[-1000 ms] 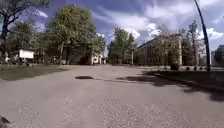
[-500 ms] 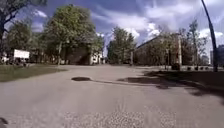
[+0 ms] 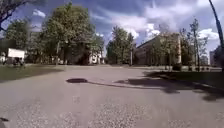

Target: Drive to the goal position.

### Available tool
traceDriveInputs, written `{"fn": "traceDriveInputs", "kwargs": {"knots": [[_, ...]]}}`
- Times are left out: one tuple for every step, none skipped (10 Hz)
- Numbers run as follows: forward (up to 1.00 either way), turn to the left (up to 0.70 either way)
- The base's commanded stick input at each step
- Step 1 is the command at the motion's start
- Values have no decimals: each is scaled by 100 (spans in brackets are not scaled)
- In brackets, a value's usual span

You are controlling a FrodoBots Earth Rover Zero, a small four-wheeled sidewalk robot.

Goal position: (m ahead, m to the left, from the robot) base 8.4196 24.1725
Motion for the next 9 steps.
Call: {"fn": "traceDriveInputs", "kwargs": {"knots": [[70,6],[70,6],[70,6],[70,6],[70,6],[70,6],[70,6],[70,6],[70,6]]}}
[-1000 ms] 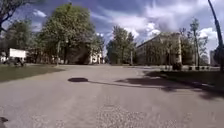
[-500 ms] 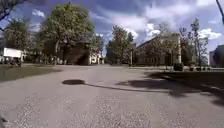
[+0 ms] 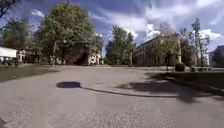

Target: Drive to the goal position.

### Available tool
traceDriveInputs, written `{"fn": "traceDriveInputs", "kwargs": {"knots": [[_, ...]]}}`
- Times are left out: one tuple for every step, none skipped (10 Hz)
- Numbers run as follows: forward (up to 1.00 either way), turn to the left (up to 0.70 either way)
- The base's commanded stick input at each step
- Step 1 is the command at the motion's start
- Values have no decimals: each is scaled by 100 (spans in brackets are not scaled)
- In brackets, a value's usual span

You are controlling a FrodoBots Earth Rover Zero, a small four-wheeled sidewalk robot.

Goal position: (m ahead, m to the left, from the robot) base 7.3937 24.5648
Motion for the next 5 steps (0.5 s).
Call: {"fn": "traceDriveInputs", "kwargs": {"knots": [[70,6],[70,6],[70,6],[70,6],[70,6]]}}
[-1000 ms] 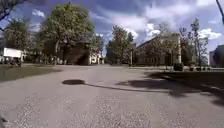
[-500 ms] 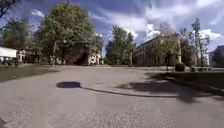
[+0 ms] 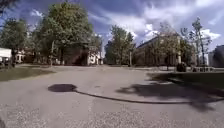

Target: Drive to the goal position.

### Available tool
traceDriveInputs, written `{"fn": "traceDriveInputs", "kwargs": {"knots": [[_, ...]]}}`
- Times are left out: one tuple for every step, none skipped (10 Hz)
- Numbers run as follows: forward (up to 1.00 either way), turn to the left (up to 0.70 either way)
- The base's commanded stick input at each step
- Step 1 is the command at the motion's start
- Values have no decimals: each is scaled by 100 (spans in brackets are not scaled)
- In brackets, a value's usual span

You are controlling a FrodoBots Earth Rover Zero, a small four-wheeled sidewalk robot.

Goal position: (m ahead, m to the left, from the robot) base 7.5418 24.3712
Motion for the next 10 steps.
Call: {"fn": "traceDriveInputs", "kwargs": {"knots": [[70,6],[70,6],[70,6],[70,6],[70,6],[70,6],[70,6],[70,6],[70,6],[70,6]]}}
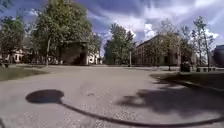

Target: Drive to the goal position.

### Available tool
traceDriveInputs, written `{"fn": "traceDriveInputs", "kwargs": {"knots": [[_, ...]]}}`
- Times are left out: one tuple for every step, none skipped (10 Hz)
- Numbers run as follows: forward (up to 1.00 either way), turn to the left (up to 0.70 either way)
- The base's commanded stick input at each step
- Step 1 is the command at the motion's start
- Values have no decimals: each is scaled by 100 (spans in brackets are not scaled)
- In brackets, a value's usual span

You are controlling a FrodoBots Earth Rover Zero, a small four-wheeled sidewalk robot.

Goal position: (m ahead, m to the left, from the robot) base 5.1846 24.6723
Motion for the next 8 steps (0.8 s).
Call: {"fn": "traceDriveInputs", "kwargs": {"knots": [[70,6],[70,6],[70,6],[70,6],[70,6],[70,6],[70,6],[70,6]]}}
